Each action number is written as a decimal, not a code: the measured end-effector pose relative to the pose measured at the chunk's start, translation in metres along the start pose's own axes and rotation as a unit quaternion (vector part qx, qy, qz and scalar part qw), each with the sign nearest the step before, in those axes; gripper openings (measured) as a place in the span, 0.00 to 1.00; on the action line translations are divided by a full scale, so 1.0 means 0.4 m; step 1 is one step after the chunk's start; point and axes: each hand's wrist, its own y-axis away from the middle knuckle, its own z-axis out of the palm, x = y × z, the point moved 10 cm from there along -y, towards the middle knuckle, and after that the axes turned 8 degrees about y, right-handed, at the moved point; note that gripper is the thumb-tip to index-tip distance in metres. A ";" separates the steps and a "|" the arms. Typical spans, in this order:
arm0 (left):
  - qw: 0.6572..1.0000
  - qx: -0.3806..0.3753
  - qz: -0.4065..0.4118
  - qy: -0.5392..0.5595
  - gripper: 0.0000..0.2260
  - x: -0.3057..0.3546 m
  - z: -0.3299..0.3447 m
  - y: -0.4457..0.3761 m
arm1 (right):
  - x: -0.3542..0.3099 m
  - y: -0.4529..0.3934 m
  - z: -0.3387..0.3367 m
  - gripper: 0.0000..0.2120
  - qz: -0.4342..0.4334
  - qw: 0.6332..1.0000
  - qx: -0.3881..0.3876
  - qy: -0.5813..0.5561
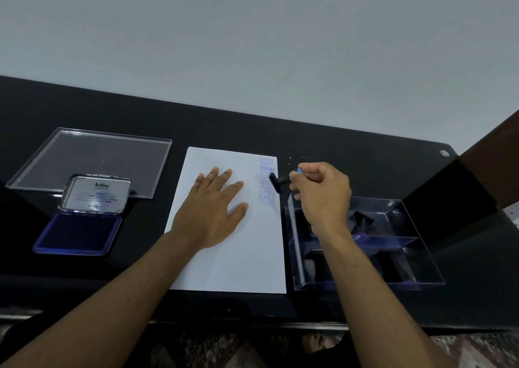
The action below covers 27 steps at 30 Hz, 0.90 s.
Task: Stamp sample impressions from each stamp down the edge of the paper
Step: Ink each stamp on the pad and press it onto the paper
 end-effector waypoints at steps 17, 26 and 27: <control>1.000 -0.002 -0.002 0.005 0.35 -0.005 0.006 -0.001 | 0.054 0.004 0.015 0.05 0.100 0.986 -0.002 -0.132; 1.000 -0.007 -0.003 0.008 0.36 -0.004 0.003 -0.002 | 0.049 0.005 0.011 0.05 0.094 0.987 -0.001 -0.130; 1.000 -0.006 -0.004 0.008 0.36 -0.005 0.002 -0.001 | 0.049 0.005 0.010 0.05 0.094 0.987 -0.001 -0.131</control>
